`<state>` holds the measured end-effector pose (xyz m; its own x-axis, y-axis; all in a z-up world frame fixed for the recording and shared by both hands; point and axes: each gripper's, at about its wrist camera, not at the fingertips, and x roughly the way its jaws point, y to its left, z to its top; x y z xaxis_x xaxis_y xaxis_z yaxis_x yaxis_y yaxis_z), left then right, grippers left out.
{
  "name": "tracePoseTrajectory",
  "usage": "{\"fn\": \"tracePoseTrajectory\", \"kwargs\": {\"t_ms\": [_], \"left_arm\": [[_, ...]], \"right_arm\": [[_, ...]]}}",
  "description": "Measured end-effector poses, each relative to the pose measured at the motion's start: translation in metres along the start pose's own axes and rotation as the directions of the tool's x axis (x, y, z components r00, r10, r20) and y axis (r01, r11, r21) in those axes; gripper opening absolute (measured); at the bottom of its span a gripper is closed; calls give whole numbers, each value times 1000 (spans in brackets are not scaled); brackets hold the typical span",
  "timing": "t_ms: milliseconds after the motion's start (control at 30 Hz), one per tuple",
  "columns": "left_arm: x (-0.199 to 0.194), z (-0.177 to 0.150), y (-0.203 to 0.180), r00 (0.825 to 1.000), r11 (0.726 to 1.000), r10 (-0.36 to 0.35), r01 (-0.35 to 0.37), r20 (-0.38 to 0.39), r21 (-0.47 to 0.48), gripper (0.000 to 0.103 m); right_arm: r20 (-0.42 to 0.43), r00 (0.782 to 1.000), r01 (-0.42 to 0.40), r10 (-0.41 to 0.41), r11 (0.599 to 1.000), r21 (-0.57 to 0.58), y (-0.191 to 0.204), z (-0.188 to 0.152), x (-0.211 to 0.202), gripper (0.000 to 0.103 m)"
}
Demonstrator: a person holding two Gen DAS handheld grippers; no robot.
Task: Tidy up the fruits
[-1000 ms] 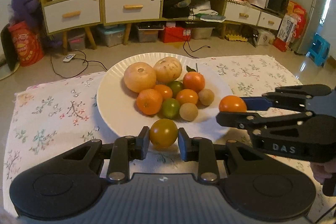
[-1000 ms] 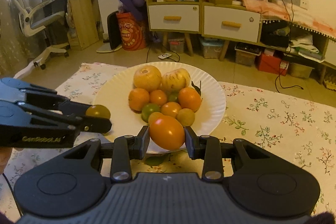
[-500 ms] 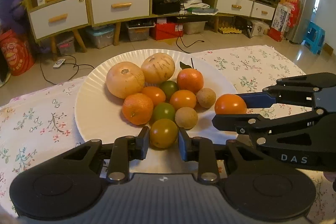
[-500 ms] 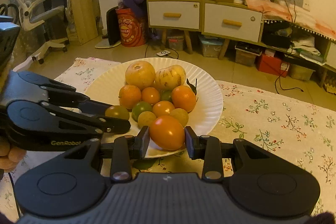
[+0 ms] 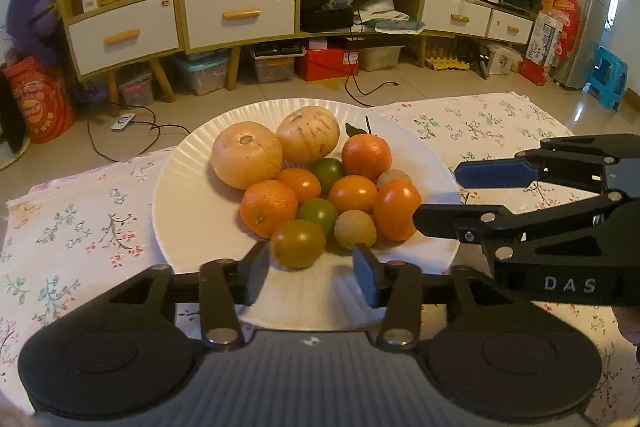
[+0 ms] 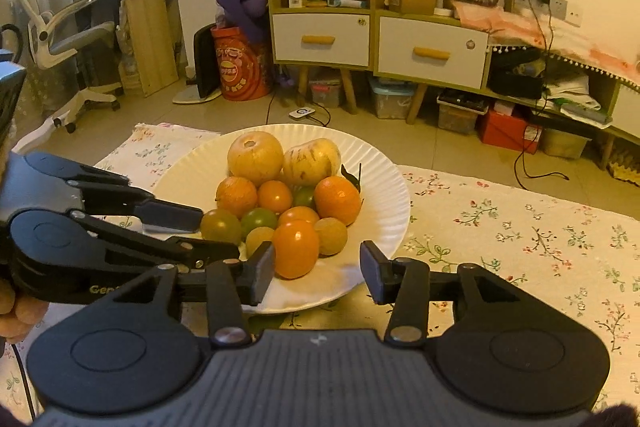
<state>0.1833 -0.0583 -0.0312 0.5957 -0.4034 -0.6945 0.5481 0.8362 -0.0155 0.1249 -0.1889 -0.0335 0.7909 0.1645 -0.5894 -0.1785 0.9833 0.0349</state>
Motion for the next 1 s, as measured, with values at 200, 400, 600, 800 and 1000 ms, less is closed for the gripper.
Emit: {"fn": "tracePoseTrajectory", "kwargs": {"t_ms": [200,400,600,800,1000], "left_arm": [[-16,-5,-4,999,999,42,-42,-2,-15,55],[-37,-12,-14,997,997,81,-81,2,-13,71],[-55,-22,-23,994,993,113,-113,-6,-26,78],[-71,-31,-30,987,985,158,-159,-31,-58,85],[-90,-37,-34,984,975,161,-170,-74,-140,88]], "right_arm": [[4,1000,23,-23,999,22,-5,0,-11,61],[-7,999,40,-39,998,41,-5,-7,-29,76],[-26,997,70,-69,997,34,1,-13,-46,87],[-67,991,119,-116,991,54,1,-17,-58,92],[-136,977,175,-161,980,95,7,-22,-72,95]]}}
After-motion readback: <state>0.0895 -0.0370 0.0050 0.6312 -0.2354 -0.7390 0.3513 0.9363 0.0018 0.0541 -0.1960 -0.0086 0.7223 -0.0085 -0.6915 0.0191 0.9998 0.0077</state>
